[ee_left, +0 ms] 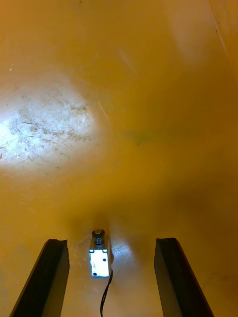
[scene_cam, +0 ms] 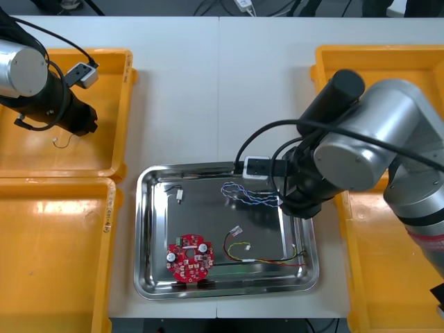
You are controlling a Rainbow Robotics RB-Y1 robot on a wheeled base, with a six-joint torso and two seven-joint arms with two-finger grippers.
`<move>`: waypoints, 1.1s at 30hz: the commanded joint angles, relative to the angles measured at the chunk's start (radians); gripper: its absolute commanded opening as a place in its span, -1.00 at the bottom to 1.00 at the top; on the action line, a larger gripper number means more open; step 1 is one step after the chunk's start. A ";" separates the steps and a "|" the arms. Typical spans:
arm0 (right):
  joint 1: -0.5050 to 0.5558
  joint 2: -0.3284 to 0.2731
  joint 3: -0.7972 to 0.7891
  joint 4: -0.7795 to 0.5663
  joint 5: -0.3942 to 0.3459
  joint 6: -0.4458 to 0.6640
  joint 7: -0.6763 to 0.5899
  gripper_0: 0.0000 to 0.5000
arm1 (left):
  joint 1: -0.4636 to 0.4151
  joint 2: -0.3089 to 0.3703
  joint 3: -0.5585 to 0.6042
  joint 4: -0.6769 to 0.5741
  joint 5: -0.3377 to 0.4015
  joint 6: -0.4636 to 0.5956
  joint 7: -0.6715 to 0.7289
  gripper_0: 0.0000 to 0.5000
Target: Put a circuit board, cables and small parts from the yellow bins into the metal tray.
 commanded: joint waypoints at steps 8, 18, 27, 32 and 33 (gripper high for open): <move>-0.154 -0.020 -0.153 -0.071 -0.018 0.047 -0.011 1.00 | 0.029 -0.007 -0.011 -0.005 -0.020 -0.061 0.023 1.00; -0.160 -0.164 -0.309 -0.065 -0.148 0.047 -0.097 1.00 | 0.049 -0.005 -0.011 -0.005 -0.020 -0.078 0.020 1.00; -0.159 -0.296 -0.337 -0.064 -0.173 0.047 -0.329 1.00 | 0.056 -0.007 -0.011 -0.005 -0.022 -0.096 0.020 1.00; -0.160 -0.382 -0.344 -0.022 -0.225 0.047 -0.499 1.00 | 0.058 -0.007 -0.011 -0.005 -0.023 -0.096 0.020 1.00; -0.160 -0.399 -0.349 -0.008 -0.240 0.047 -0.537 1.00 | 0.058 -0.005 -0.013 -0.005 -0.023 -0.096 0.020 1.00</move>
